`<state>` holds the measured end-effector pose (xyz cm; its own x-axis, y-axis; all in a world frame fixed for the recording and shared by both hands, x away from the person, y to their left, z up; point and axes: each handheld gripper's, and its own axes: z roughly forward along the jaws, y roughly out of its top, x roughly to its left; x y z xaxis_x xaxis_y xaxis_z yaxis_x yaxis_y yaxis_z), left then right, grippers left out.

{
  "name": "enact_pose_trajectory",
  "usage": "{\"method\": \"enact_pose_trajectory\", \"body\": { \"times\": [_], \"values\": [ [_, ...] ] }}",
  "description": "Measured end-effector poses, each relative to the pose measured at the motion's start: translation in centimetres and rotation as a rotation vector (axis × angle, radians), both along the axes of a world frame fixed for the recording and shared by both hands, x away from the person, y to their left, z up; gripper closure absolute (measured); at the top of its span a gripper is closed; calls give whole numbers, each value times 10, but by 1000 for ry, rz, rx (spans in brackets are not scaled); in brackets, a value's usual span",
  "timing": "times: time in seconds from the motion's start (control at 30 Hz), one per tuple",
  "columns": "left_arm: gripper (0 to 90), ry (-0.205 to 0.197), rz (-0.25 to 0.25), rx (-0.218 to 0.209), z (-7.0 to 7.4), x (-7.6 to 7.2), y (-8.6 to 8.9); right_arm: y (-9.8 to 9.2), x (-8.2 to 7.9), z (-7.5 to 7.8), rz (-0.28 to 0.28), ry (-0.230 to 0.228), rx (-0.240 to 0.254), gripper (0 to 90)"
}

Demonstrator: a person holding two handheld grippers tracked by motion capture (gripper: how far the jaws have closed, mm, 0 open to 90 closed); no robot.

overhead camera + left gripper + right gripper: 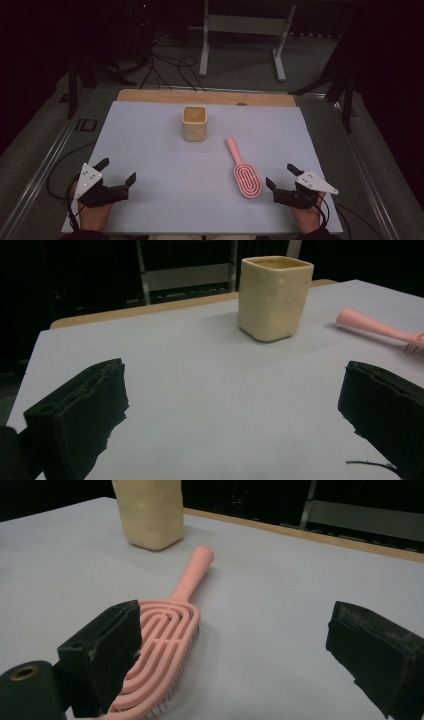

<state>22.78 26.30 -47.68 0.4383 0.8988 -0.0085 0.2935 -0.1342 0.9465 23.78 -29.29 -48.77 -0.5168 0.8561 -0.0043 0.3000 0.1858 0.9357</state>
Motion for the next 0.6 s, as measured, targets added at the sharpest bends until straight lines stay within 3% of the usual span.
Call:
{"method": "enact_pose_trajectory", "body": {
  "times": [0.17, 0.27, 0.6],
  "values": [
    [2, 5, -1, 10, -1, 1, -1, 2, 1, -1, -2, 7, -5, 74],
    [2, 9, -4, 22, -3, 1, -5, 2, 4, -2, -8, 35, -4, 75],
    [2, 5, -6, 37, -4, 1, -7, 7, 5, 1, 26, 54, 16, 76]
  ]
}}
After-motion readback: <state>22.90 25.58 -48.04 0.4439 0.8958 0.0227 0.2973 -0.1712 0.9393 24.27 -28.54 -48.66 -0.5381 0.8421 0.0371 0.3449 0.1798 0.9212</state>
